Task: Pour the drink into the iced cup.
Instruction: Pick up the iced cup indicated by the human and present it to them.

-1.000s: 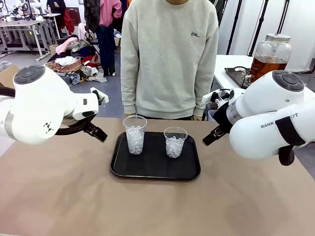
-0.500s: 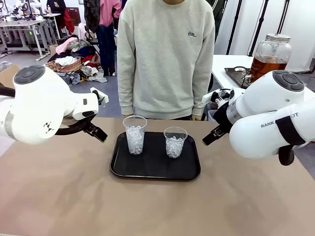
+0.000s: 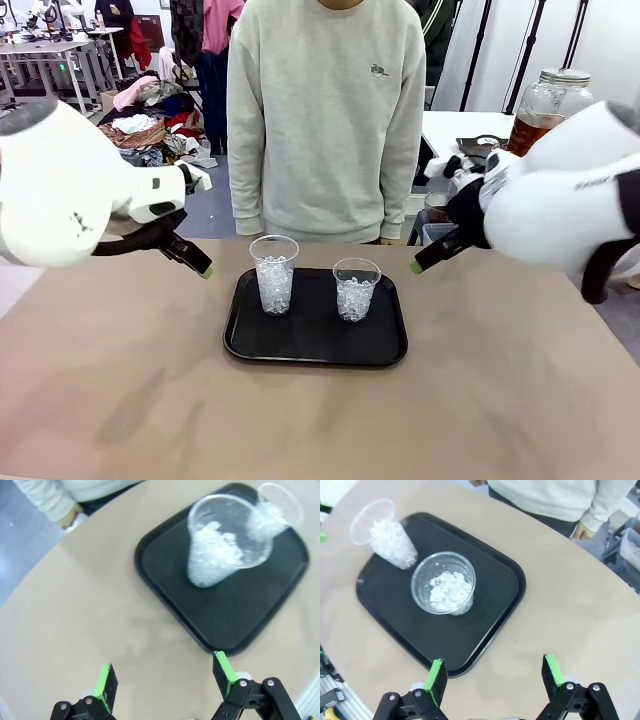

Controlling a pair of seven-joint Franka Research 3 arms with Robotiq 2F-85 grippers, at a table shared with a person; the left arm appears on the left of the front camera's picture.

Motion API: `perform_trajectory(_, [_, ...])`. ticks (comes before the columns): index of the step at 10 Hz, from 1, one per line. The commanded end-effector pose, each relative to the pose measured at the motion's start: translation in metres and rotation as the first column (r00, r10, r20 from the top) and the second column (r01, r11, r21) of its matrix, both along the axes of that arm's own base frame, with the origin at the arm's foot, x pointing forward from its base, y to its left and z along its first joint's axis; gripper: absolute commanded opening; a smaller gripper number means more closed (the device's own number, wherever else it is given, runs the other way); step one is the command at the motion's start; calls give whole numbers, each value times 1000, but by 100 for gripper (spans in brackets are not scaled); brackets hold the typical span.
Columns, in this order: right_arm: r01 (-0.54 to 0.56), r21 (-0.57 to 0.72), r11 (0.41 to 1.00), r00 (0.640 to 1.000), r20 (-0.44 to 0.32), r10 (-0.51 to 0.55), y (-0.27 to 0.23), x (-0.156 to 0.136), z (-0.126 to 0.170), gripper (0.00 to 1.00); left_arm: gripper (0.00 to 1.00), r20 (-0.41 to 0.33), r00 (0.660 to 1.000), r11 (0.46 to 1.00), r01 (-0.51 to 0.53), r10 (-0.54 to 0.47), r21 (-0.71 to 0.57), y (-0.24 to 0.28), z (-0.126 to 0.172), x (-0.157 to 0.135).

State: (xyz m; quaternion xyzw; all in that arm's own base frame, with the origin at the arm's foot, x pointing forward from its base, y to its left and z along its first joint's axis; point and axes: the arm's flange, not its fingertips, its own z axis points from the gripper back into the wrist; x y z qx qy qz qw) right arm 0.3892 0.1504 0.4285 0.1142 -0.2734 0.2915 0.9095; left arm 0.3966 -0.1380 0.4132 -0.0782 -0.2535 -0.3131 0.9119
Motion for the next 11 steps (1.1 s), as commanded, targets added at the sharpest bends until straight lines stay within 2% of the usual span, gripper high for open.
perform_trajectory(1, [-39,97,994,998,-51,44,-25,9,14,100,100,-67,995,994,73,-78,-79,29,23,8])
perform_trajectory(4, [-41,246,968,988,-137,77,-53,14,36,100,100,-164,981,979,76,-108,-192,56,43,15])
perform_trajectory(6, [-12,362,932,975,-202,91,-74,21,36,100,100,-260,956,950,49,-134,-308,70,40,24])
perform_trajectory(9, [22,441,897,959,-264,106,-90,32,29,100,100,-361,913,905,22,-192,-425,85,28,36])
perform_trajectory(11, [16,484,875,946,-291,144,-96,40,22,100,100,-387,903,889,-13,-185,-457,94,18,43])
